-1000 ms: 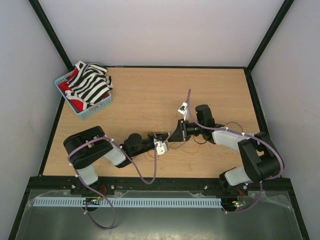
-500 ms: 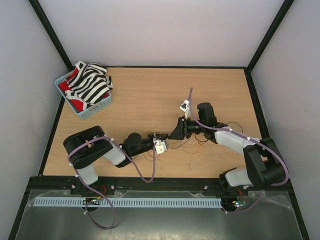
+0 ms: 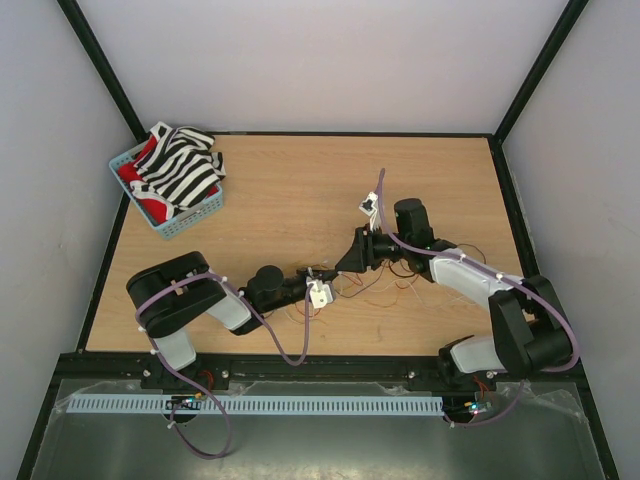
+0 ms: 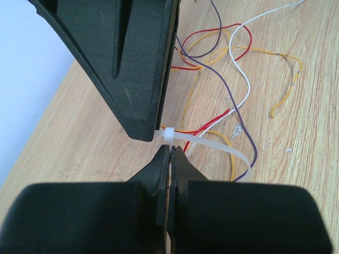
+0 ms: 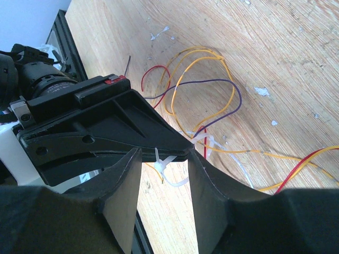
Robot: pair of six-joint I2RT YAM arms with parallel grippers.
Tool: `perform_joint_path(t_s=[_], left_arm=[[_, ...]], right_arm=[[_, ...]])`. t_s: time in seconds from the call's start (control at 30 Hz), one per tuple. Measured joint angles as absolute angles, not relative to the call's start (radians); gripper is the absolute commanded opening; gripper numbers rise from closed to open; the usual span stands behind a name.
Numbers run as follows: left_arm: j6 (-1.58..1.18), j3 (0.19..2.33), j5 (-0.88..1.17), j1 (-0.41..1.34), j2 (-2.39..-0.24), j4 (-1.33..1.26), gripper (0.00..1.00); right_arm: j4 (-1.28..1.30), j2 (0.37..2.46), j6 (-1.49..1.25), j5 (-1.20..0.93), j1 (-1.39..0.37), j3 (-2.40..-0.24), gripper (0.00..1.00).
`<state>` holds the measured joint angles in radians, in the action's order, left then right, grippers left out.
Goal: Zip-tie the wires
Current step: Tie the cable at the center of the board.
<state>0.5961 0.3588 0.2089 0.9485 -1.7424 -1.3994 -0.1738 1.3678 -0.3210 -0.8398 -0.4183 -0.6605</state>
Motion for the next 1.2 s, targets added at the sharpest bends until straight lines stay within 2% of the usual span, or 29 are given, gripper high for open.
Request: perform_joint_path(t_s=[0.57, 0.63, 0.83, 0.93, 1.2], left_arm=[[0.589, 0.359, 0.21, 0.948, -1.742, -1.399, 0.0], [0.588, 0.359, 0.21, 0.948, -1.742, -1.399, 0.0], [0.583, 0.359, 0.21, 0.948, -1.742, -1.4, 0.0], [0.582, 0.359, 0.213, 0.948, -1.742, -1.399, 0.0], [0.583, 0.359, 0.217, 0.943, -1.737, -1.402, 0.0]], right_arm=[[-0.197, 1.39, -0.339, -0.869, -0.435, -0.661, 0.37], [-0.197, 1.391, -0.34, -0.871, -0.439, -0.661, 0.33], [-0.205, 1.392, -0.34, -0.876, -0.44, -0.661, 0.09], [-0.208, 1.401, -0.342, -0.879, -0.44, -0.661, 0.01], [-0.176, 1.443, -0.336, -0.869, -0.441, -0.742, 0.0]])
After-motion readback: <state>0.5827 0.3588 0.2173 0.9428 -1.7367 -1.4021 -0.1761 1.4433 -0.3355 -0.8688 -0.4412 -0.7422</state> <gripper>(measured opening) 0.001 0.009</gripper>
